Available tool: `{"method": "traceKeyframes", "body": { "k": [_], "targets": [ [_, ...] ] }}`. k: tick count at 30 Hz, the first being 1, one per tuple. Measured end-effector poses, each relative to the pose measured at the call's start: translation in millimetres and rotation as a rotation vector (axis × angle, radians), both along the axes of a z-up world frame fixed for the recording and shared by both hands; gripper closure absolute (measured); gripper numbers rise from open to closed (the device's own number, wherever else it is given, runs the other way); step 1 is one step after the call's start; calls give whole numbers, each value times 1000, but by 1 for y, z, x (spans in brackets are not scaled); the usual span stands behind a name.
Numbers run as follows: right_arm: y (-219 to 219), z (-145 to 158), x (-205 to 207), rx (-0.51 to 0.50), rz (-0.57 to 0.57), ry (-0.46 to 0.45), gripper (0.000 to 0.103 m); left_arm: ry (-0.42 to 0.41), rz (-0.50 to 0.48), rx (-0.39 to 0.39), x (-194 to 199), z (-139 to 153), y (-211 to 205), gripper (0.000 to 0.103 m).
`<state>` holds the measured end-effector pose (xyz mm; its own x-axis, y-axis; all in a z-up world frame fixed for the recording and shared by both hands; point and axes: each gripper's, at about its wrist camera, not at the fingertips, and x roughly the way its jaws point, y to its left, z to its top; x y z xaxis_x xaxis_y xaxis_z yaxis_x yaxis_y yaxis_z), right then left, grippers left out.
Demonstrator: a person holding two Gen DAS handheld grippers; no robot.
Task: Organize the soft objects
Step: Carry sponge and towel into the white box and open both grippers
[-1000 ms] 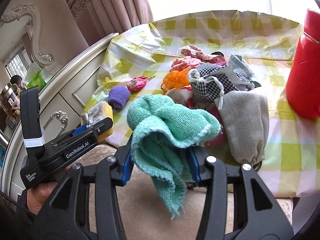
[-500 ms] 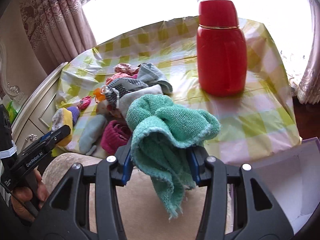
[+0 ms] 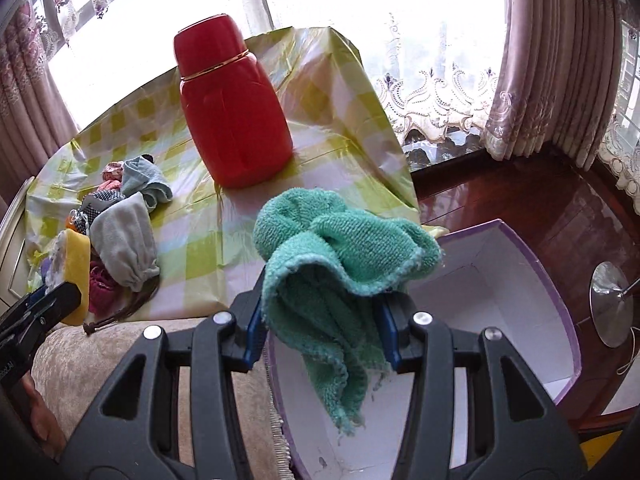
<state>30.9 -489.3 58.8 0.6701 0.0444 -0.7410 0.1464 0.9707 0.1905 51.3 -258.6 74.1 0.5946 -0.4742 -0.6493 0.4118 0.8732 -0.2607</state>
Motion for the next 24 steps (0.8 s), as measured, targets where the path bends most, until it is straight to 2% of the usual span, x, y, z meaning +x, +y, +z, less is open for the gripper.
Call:
{"method": "traceKeyframes", "body": {
  "k": [1,3,4,5,10,14,17,22,24],
  "targets": [
    [-4,1,0,-3,-16,-2,53,3,-43,-14,-1,1,-12,50],
    [-13,4,-3,-14,-44,-9,50,13,-138,-36,-2,1,-34,38],
    [-16,6,-2,-25,-62,-8,50,15,-148,-30,-2,1,-40,24],
    [-20,7,-4,-37,-80,-8,49,4,-142,-21,-3,1,-44,17],
    [-30,13,-11,-101,-132,-16,23,34,-79,-18,4,-4,-36,16],
    [-34,16,-9,-115,-152,-20,20,35,-5,-24,8,-4,-16,16],
    [-33,17,-9,-127,-158,-40,11,42,20,-54,9,-4,-3,16],
    [-38,20,-14,-129,-193,-112,8,0,12,-42,3,4,11,16],
    [-40,19,-13,-130,-198,-103,8,-6,14,-25,3,5,16,16]
  ]
}}
